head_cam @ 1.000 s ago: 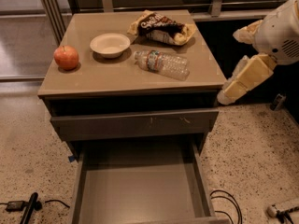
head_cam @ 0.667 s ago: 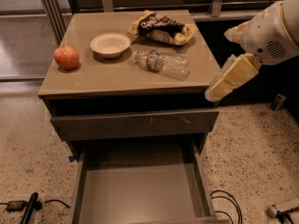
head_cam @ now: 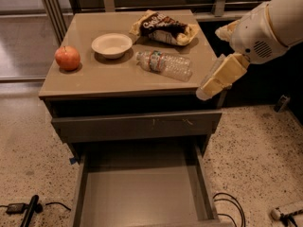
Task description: Place water bottle into middle drawer
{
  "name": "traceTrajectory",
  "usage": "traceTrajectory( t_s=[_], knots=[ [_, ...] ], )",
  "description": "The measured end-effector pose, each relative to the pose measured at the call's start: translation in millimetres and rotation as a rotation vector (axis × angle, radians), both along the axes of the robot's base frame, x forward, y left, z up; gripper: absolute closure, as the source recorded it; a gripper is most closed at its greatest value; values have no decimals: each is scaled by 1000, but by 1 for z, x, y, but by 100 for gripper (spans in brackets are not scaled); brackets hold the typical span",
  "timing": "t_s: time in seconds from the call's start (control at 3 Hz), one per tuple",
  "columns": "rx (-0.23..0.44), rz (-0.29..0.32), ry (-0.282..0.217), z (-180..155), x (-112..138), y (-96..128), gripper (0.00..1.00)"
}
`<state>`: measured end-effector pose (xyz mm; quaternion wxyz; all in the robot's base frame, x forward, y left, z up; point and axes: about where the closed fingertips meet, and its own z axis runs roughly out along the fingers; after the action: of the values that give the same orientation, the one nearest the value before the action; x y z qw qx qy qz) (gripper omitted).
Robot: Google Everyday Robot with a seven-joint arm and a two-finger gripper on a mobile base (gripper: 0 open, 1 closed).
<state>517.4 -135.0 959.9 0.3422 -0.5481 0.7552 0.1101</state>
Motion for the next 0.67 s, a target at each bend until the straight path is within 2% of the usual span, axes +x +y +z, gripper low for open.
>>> traceTrajectory(
  t_s=[0.67],
  knots=[
    [8, 41, -25, -22, 44, 29, 0]
  ],
)
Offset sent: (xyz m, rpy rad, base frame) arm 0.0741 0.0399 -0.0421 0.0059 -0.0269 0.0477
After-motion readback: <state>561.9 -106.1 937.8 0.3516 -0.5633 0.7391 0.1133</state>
